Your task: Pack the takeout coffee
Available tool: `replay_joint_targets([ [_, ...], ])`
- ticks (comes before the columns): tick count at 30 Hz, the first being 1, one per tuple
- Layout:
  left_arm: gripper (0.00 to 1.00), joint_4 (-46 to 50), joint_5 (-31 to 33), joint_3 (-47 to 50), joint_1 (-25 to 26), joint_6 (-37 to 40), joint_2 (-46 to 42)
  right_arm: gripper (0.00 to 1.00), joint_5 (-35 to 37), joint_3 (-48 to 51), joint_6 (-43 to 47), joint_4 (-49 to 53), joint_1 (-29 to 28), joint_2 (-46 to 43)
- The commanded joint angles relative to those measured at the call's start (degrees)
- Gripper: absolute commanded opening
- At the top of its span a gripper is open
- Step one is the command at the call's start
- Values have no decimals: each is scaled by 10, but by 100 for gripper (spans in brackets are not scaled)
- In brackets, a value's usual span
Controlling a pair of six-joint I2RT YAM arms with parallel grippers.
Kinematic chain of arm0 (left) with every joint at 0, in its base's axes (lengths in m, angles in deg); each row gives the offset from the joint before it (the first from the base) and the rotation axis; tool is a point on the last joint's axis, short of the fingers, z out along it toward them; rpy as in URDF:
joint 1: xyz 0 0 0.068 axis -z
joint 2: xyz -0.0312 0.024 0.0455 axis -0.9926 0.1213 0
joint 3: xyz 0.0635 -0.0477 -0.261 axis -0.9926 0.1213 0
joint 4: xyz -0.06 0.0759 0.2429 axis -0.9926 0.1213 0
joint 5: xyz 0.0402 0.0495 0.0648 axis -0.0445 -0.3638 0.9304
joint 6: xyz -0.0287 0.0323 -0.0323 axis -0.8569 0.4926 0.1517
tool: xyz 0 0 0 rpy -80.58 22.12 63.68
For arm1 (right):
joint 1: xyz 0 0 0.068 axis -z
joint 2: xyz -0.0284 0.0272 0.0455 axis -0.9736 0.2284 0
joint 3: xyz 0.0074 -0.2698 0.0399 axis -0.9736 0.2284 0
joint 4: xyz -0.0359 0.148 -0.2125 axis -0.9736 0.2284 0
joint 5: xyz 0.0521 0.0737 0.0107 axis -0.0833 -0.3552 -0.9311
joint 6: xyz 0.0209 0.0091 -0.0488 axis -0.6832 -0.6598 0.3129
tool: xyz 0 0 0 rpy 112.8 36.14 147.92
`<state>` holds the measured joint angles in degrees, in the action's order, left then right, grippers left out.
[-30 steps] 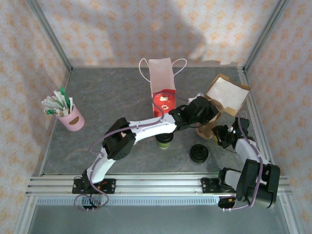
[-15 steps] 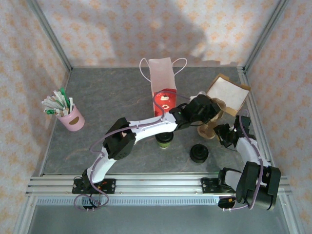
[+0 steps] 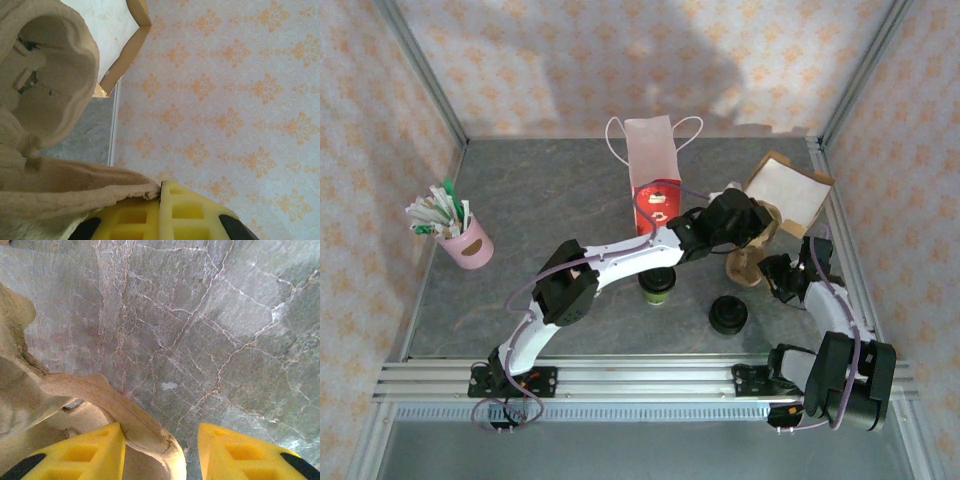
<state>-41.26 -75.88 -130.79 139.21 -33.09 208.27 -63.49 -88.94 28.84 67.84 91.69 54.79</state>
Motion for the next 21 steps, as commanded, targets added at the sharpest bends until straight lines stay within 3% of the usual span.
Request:
replay_joint_targets([
  [1, 0, -27, 0, -38, -11, 7, -1, 41, 41, -4, 11, 46, -3, 11],
  [12, 0, -27, -6, -47, -16, 6, 2, 42, 45, -18, 9, 58, -14, 9],
  [21, 0, -19, -21, -54, -20, 12, 19, 51, 36, -82, 18, 115, -14, -61],
])
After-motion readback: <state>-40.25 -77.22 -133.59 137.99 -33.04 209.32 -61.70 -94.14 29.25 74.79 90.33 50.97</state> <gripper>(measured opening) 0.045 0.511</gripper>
